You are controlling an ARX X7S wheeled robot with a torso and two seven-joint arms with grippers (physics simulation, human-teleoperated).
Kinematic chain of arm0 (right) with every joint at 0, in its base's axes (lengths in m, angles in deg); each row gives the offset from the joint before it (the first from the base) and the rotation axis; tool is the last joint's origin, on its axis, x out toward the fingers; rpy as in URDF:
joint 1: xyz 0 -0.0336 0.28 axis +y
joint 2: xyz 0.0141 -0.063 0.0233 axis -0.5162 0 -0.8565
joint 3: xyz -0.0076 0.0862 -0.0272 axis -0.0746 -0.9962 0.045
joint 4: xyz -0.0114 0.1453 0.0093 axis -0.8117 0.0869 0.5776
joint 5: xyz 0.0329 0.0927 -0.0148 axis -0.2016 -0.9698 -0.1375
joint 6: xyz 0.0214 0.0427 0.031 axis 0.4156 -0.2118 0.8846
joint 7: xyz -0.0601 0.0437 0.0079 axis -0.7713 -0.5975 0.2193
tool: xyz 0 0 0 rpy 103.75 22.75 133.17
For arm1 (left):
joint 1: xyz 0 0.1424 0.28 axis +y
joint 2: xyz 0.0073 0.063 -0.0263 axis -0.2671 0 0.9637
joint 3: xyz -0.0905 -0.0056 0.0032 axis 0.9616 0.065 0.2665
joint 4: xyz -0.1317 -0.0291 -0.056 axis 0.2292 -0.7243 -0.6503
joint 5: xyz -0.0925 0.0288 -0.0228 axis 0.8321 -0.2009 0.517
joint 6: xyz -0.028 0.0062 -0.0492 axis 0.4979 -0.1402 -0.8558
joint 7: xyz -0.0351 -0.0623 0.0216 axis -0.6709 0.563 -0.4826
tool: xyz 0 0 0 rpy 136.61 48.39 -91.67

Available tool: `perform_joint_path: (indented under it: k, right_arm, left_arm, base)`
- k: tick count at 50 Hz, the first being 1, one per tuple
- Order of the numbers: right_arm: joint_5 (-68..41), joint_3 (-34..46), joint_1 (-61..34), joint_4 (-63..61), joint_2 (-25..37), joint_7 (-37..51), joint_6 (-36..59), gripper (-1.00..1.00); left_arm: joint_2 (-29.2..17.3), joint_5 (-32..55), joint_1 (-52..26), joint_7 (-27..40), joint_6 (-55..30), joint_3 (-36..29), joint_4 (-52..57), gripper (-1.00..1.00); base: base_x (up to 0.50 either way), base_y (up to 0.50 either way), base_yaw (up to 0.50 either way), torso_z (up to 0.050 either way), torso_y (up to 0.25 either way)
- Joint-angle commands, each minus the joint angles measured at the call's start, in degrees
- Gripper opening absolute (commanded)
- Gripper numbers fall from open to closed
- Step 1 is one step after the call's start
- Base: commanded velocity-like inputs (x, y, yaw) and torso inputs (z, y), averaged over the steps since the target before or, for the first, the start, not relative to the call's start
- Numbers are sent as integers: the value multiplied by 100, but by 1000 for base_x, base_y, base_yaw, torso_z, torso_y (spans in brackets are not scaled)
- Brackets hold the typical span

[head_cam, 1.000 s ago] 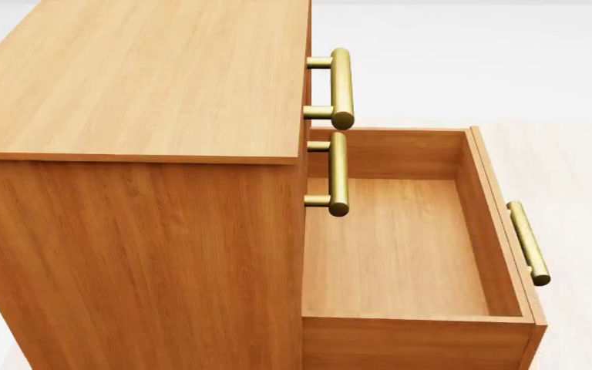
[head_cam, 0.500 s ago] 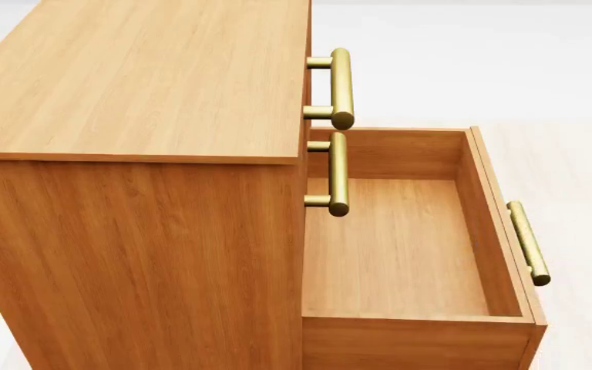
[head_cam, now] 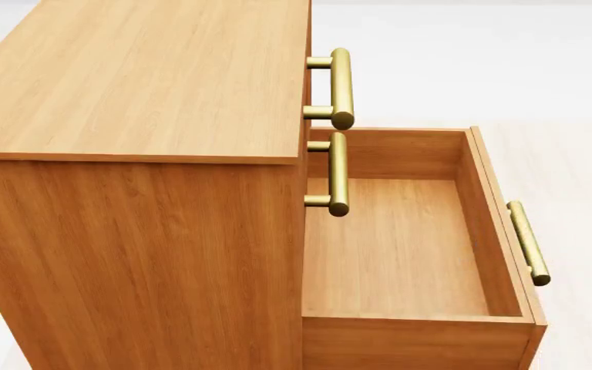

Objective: Put the bowl in the bottom drawer of the cabinet and close it.

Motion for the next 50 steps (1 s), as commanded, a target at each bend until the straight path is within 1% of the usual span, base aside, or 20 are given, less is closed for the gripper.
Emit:
perform_joint_path:
  k: [1,15,22,30,50]
  right_arm:
    - [-160,-191,-103,-70,-12,207,544,100]
    - [-245,-254,-229,116,-1,319,934,100]
    - [-227,-305,-225,155,-27,393,974,100]
    - [-110,-352,-213,270,-48,537,916,100]
    - [-38,-349,-190,711,-97,467,689,100]
  left_arm:
    - [-7,8,-23,9,22,-15,-42,100]
    - [-10,10,-49,28,14,-38,-57,100]
    - [-23,11,-52,43,-16,-44,-28,100]
    - [-35,9,-49,56,-6,-52,-32,100]
    - [-46,12,-56,89,6,-81,-34,100]
  base:
    - [0,0,0,0,0]
    - [0,0,0,0,0]
    - [0,0,0,0,0]
    - [0,0,0,0,0]
    - [0,0,0,0,0]
